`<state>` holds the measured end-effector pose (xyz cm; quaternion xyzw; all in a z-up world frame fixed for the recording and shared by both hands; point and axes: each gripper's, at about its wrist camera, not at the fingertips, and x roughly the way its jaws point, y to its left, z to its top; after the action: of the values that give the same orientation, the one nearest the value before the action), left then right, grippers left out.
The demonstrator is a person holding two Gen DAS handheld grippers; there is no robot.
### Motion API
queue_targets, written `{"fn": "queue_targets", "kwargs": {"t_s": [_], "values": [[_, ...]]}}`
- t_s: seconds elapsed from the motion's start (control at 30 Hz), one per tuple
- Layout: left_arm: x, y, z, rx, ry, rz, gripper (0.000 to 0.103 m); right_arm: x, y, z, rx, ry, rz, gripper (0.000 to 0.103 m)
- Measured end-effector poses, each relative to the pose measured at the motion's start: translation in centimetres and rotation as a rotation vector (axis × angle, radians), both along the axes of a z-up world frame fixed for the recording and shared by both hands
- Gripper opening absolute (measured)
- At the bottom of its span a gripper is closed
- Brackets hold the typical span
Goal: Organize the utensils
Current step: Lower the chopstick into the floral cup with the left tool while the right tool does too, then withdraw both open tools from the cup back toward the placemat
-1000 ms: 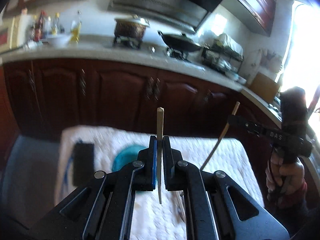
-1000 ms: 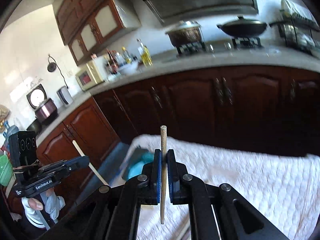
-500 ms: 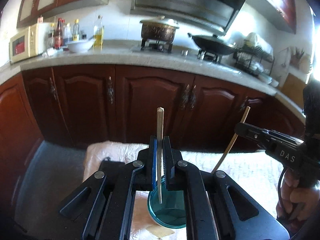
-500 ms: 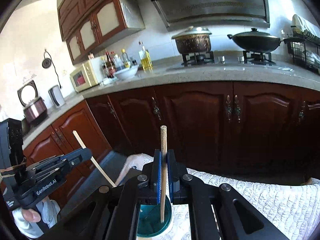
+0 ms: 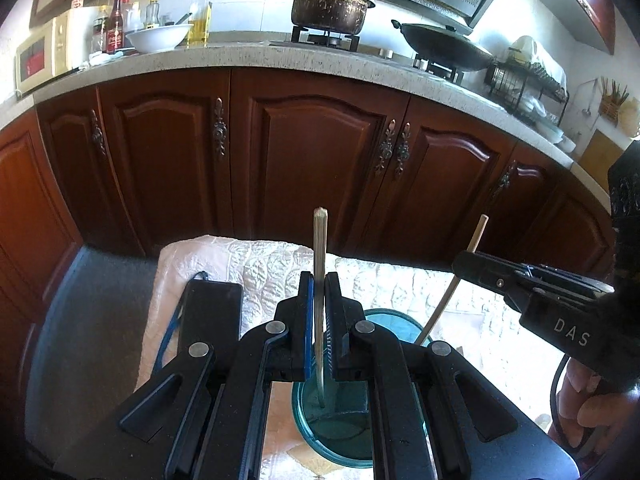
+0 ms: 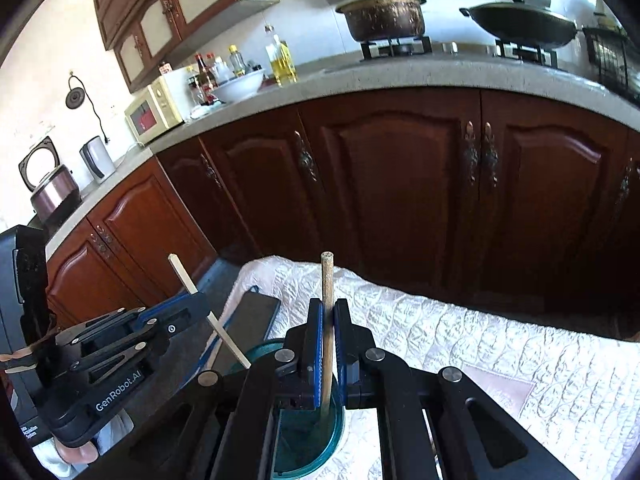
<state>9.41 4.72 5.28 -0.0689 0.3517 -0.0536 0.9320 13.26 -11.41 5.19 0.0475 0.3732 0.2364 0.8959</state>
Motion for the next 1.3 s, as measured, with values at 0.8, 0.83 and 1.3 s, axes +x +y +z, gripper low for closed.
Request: {"fn": "queue_targets", "kwargs": {"t_s": [0.8, 0.83, 1.3], "values": [[-3.2, -1.9, 0.4, 0.053, -0.028, 0.025, 0.037, -3.7, -1.3, -0.5, -0.010, 0.027, -0.012, 0.035], [-3.6, -2.0, 0.5, 0.058, -0.033, 0.026, 0.038, -4.1, -1.5, -0.4, -0.011, 0.024, -0.016, 0.035], [-8.3, -5.7, 1.2, 0.072, -0.100, -0.022, 0.038, -10.1, -5.8, 0.5, -0.059, -0.038, -0.104, 0.042]]}}
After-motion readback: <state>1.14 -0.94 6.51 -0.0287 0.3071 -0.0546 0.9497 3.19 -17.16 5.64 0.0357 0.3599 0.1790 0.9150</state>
